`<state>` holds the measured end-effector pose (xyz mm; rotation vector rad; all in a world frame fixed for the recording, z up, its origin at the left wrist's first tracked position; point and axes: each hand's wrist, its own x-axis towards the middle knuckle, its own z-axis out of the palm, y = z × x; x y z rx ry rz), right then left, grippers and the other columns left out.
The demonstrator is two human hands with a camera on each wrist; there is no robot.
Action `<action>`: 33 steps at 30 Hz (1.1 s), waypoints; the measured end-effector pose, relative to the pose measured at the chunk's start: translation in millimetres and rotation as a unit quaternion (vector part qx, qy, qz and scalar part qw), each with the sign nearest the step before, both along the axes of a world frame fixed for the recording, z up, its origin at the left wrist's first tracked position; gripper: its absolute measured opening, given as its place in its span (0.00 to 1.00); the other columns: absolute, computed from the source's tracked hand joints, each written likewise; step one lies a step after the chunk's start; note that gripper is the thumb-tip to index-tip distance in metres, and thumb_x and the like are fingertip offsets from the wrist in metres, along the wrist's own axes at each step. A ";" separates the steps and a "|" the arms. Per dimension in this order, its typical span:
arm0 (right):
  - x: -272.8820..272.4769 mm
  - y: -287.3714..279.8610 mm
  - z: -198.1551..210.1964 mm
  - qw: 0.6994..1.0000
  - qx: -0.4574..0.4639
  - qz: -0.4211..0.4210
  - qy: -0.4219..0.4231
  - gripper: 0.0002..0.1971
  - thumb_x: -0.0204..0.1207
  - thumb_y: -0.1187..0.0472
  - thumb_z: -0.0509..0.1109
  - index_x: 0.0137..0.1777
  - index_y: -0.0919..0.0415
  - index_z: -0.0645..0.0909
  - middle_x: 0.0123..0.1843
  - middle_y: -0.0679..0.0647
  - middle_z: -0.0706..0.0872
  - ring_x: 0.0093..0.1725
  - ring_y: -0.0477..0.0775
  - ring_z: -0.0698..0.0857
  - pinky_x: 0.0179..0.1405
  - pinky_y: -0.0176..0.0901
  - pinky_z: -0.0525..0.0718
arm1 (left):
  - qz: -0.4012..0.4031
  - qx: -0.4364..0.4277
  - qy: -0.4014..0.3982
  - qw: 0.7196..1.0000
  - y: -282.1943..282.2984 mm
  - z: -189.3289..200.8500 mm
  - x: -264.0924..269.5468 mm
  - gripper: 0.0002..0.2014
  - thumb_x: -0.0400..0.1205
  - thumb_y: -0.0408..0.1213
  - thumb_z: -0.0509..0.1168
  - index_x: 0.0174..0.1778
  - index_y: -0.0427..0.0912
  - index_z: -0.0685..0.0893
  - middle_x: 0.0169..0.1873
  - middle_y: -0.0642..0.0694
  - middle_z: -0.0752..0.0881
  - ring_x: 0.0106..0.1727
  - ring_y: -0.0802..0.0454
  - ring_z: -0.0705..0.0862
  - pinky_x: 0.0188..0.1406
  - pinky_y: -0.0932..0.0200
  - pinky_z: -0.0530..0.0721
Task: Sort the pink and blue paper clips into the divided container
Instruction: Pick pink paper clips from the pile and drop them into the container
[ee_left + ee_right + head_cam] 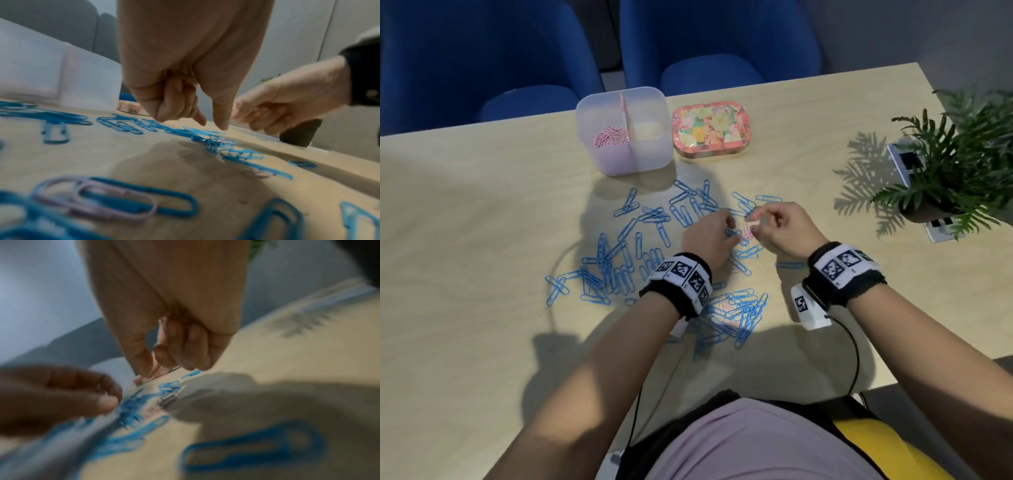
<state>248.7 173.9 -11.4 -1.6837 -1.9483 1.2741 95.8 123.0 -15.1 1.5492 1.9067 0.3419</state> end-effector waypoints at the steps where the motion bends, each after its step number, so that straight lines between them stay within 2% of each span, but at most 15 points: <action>1: -1.5 1.9 0.8 0.989 0.056 0.091 -0.098 0.10 0.72 0.64 0.70 0.51 0.51 0.86 0.30 0.47 0.76 0.30 0.46 0.75 0.34 0.40 0.72 | -0.023 0.005 0.019 1.000 2.7 -1.5 0.6 0.10 0.78 0.43 0.65 0.52 0.45 0.78 0.49 0.44 0.85 0.53 0.44 0.82 0.46 0.55 0.74; 3: -3.1 2.1 2.3 0.935 0.121 0.225 -0.247 0.16 0.75 0.59 0.69 0.62 0.46 0.82 0.49 0.51 0.83 0.49 0.56 0.83 0.45 0.46 0.75 | -0.037 0.004 0.050 0.998 6.1 -2.9 -4.5 0.08 0.79 0.41 0.64 0.52 0.46 0.80 0.53 0.43 0.85 0.57 0.42 0.82 0.50 0.52 0.76; 4: -3.0 1.2 2.8 0.917 0.135 0.252 -0.279 0.17 0.76 0.58 0.67 0.63 0.45 0.81 0.58 0.52 0.82 0.55 0.59 0.83 0.47 0.48 0.76 | -0.030 0.001 0.059 0.998 6.6 -2.6 -9.2 0.07 0.79 0.40 0.63 0.51 0.46 0.81 0.54 0.43 0.85 0.58 0.42 0.82 0.51 0.52 0.77; 6: -0.5 -0.8 2.2 0.911 0.156 0.258 -0.282 0.14 0.77 0.56 0.67 0.61 0.46 0.83 0.62 0.52 0.80 0.56 0.62 0.84 0.47 0.49 0.77 | -0.007 0.001 0.068 0.998 6.0 -1.6 -19.7 0.06 0.80 0.38 0.63 0.51 0.45 0.81 0.55 0.42 0.85 0.57 0.41 0.82 0.50 0.52 0.77; 8: 2.5 -3.8 -0.8 0.914 0.173 0.251 -0.268 0.10 0.77 0.55 0.66 0.56 0.50 0.85 0.59 0.53 0.80 0.52 0.62 0.85 0.44 0.50 0.78 | 0.007 0.018 0.073 0.997 1.8 1.3 -28.5 0.07 0.80 0.38 0.62 0.51 0.44 0.81 0.52 0.42 0.85 0.54 0.41 0.83 0.46 0.54 0.75; 11: 5.4 -6.7 -7.8 0.908 0.188 0.256 -0.273 0.09 0.79 0.54 0.64 0.52 0.58 0.82 0.57 0.56 0.80 0.49 0.64 0.85 0.41 0.51 0.77 | 0.006 0.039 0.060 0.997 -7.6 3.9 -33.4 0.07 0.79 0.41 0.63 0.49 0.45 0.82 0.46 0.43 0.85 0.51 0.42 0.83 0.41 0.55 0.73; 15: 7.8 -10.1 -14.6 0.917 0.178 0.248 -0.257 0.08 0.81 0.59 0.61 0.52 0.61 0.78 0.56 0.58 0.79 0.49 0.66 0.84 0.43 0.53 0.78 | -0.063 0.008 0.039 0.997 -19.1 3.7 -22.0 0.09 0.77 0.45 0.65 0.51 0.50 0.84 0.48 0.45 0.86 0.54 0.45 0.83 0.47 0.56 0.75; 17: 9.3 -11.6 -15.6 0.928 0.167 0.230 -0.242 0.07 0.80 0.61 0.61 0.54 0.61 0.78 0.56 0.59 0.81 0.50 0.66 0.83 0.45 0.53 0.78 | -0.113 -0.005 0.044 0.993 -20.3 1.4 -12.0 0.11 0.78 0.46 0.65 0.55 0.51 0.82 0.51 0.47 0.86 0.57 0.46 0.82 0.50 0.55 0.76; 20: 13.5 -12.1 -17.0 0.963 0.130 0.151 -0.180 0.08 0.76 0.65 0.66 0.54 0.62 0.79 0.52 0.61 0.85 0.52 0.66 0.83 0.49 0.52 0.78 | -0.151 -0.010 0.069 0.986 -14.9 -1.9 0.6 0.11 0.78 0.44 0.66 0.55 0.50 0.82 0.51 0.47 0.86 0.56 0.44 0.83 0.46 0.57 0.73; 22: 16.2 -9.2 -17.7 0.977 0.091 0.100 -0.166 0.05 0.72 0.67 0.68 0.47 0.62 0.81 0.46 0.61 0.87 0.50 0.66 0.83 0.47 0.48 0.76 | -0.142 -0.012 0.077 0.987 -8.7 -3.0 4.0 0.08 0.77 0.41 0.66 0.51 0.49 0.82 0.51 0.47 0.86 0.55 0.44 0.84 0.44 0.58 0.71; 25: 17.6 -4.9 -15.2 0.975 0.034 0.073 -0.205 0.02 0.71 0.67 0.68 0.41 0.62 0.82 0.47 0.64 0.88 0.51 0.65 0.83 0.45 0.45 0.75 | -0.115 -0.047 0.068 0.990 1.6 -1.3 2.9 0.05 0.77 0.41 0.67 0.47 0.48 0.83 0.52 0.47 0.87 0.56 0.45 0.84 0.49 0.56 0.75; 27: 15.7 -5.5 -14.0 0.971 0.021 0.082 -0.225 0.04 0.71 0.68 0.65 0.37 0.60 0.78 0.47 0.66 0.87 0.51 0.66 0.83 0.45 0.46 0.75 | -0.088 -0.057 0.052 0.993 6.7 0.2 -1.6 0.05 0.77 0.40 0.66 0.46 0.48 0.83 0.52 0.47 0.87 0.57 0.44 0.83 0.52 0.54 0.77; 30: 15.7 -12.5 -19.8 0.968 0.033 0.094 -0.232 0.08 0.72 0.68 0.61 0.35 0.56 0.71 0.49 0.65 0.86 0.51 0.65 0.82 0.48 0.47 0.75 | -0.040 -0.014 0.067 0.997 7.4 1.7 -12.0 0.07 0.78 0.41 0.63 0.50 0.47 0.82 0.52 0.45 0.86 0.56 0.44 0.83 0.50 0.54 0.77; 32: 19.0 -17.2 -28.3 0.976 0.047 0.073 -0.197 0.06 0.74 0.67 0.61 0.39 0.56 0.73 0.46 0.64 0.84 0.46 0.63 0.82 0.47 0.49 0.77 | -0.018 0.014 0.066 0.998 2.9 2.4 -20.0 0.10 0.78 0.45 0.64 0.52 0.46 0.81 0.50 0.45 0.86 0.54 0.44 0.83 0.47 0.55 0.75; 33: 20.5 -19.5 -31.1 0.990 0.027 0.036 -0.132 0.06 0.76 0.68 0.62 0.39 0.57 0.73 0.40 0.64 0.83 0.38 0.60 0.82 0.40 0.46 0.78 | -0.004 0.017 0.054 0.998 -1.1 2.6 -24.4 0.11 0.78 0.47 0.65 0.51 0.47 0.80 0.46 0.45 0.85 0.52 0.45 0.82 0.45 0.55 0.74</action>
